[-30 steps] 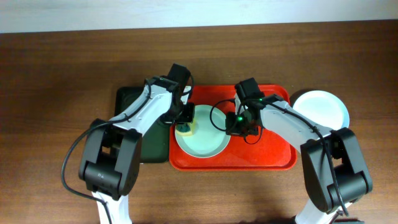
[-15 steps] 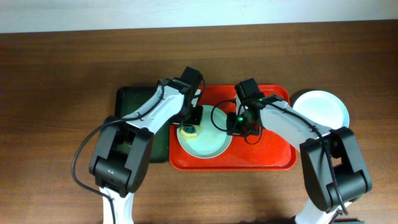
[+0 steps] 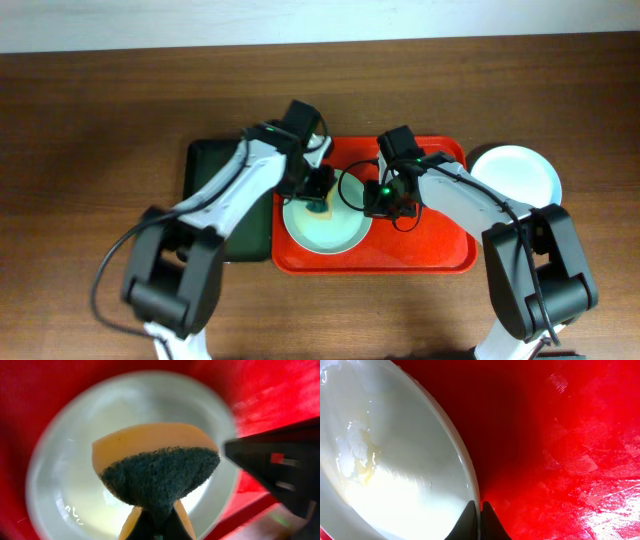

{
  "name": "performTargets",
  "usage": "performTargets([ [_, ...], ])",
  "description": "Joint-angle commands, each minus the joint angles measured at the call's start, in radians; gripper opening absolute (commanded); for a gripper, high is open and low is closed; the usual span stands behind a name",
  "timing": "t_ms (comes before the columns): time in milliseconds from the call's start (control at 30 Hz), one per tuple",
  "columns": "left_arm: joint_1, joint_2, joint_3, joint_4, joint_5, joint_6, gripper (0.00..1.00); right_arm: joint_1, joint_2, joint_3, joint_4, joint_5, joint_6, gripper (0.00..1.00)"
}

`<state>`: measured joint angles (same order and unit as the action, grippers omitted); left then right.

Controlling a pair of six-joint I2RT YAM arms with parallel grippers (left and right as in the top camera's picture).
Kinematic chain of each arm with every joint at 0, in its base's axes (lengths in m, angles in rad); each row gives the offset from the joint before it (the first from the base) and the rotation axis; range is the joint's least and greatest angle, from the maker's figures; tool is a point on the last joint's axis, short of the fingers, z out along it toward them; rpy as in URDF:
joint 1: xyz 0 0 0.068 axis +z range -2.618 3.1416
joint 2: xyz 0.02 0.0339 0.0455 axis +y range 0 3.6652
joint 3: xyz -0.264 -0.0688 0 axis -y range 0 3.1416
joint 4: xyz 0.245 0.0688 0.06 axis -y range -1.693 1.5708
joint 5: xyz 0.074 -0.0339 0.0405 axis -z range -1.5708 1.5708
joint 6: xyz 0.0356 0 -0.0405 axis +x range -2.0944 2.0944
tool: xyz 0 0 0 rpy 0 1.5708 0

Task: Clean dirty plates on tray and stack at the side
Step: 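Scrub the pale green plate with the sponge in the left gripper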

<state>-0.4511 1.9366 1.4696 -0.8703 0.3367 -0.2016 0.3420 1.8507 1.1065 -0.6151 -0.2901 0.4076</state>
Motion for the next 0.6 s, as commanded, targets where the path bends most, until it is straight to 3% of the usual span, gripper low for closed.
performTargets([
  [0, 0.018, -0.076, 0.006, -0.001, -0.059, 0.016, 0.00, 0.006, 0.003, -0.003, 0.003, -0.013, -0.010, 0.04],
  [133, 0.014, -0.051, -0.002, -0.005, -0.140, 0.016, 0.00, 0.006, 0.003, -0.003, 0.003, -0.013, -0.011, 0.04],
  [567, 0.001, 0.239, -0.016, 0.005, -0.126, 0.016, 0.00, 0.006, 0.003, -0.003, 0.002, -0.013, -0.011, 0.04],
])
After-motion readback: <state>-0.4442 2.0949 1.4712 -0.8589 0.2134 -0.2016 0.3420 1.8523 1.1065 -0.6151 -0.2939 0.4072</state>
